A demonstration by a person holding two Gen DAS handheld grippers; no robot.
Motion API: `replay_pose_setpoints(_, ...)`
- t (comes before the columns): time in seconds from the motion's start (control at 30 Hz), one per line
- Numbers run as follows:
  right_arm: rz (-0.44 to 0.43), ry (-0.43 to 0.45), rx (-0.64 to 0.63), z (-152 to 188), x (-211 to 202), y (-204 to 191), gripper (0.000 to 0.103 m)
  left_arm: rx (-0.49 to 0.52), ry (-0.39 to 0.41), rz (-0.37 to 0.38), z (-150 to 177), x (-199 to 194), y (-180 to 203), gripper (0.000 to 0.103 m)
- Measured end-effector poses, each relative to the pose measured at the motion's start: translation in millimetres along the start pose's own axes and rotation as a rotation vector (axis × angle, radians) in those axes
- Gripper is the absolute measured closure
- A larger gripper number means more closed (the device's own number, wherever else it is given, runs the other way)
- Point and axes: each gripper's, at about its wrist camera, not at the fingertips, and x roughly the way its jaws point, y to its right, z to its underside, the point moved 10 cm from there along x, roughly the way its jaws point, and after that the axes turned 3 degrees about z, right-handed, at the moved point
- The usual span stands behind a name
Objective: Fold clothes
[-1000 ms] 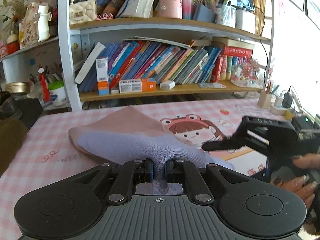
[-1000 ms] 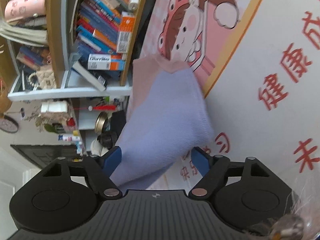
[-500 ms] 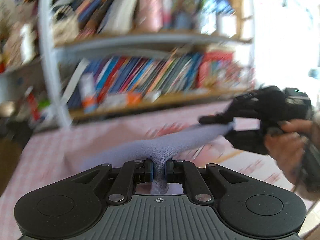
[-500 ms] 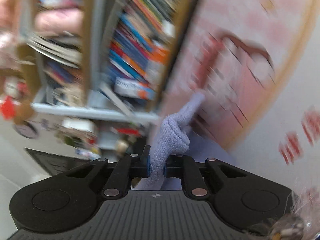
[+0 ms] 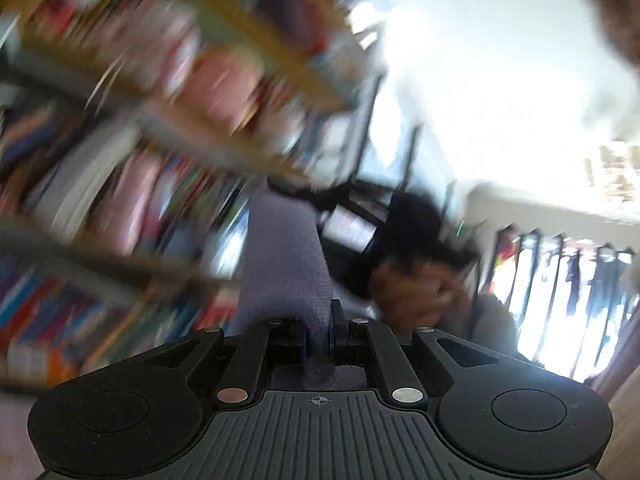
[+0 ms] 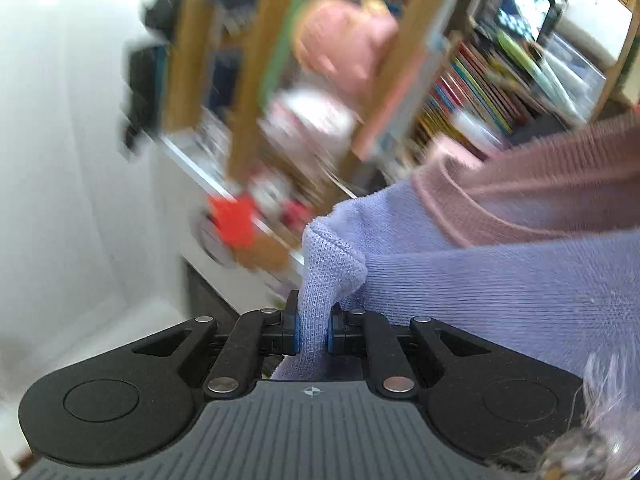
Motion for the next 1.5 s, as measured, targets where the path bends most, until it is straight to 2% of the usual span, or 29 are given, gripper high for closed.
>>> replay_pose_setpoints(0.07,0.162,-0.104,-0.017,24,26,35,0.092,-0.065,-0.137,-0.082,49,5,-37,0.094)
replay_pose_setpoints(0.13,0.341,-0.235,0.019,63,49,90,0.092,-0.13,-0.274,-0.165,98,6,-73,0.094)
replay_pose_setpoints(0.2,0.472,-0.347,0.058,106,62,133,0.092,-0.18,-0.422,-0.254,152,0,-106,0.094)
replay_pose_setpoints(0.27,0.6,-0.458,0.098,149,71,175,0.092,-0.224,-0.465,-0.309,173,-14,-127,0.094)
replay_pose_setpoints(0.37,0.622,-0.53,0.147,190,88,191,0.092,-0.289,-0.524,-0.39,202,-35,-157,0.094)
replay_pose_setpoints(0.47,0.601,-0.555,0.094,208,118,180,0.092,-0.311,-0.517,-0.4,201,-50,-166,0.094)
replay_pose_setpoints(0.6,0.613,-0.535,0.007,232,163,175,0.093,-0.339,-0.544,-0.44,203,-54,-185,0.094)
replay_pose_setpoints(0.7,0.658,-0.523,0.029,259,177,183,0.092,-0.386,-0.576,-0.478,214,-58,-206,0.094)
replay_pose_setpoints(0.77,0.686,-0.551,0.034,271,178,191,0.085,-0.421,-0.558,-0.479,216,-62,-210,0.094)
replay_pose_setpoints(0.87,0.692,-0.568,0.018,270,159,192,0.064,-0.46,-0.537,-0.482,219,-65,-216,0.094)
replay_pose_setpoints(1.07,0.702,-0.571,-0.04,259,108,193,0.063,-0.471,-0.527,-0.493,222,-65,-220,0.093)
replay_pose_setpoints(1.3,0.886,-0.537,-0.084,238,13,213,0.064,-0.488,-0.513,-0.533,217,-65,-222,0.09)
replay_pose_setpoints(1.4,0.97,-0.519,-0.152,226,-30,216,0.064,-0.474,-0.499,-0.567,210,-69,-216,0.083)
replay_pose_setpoints(1.5,1.054,-0.488,-0.155,215,-71,225,0.064,-0.439,-0.479,-0.602,203,-74,-208,0.073)
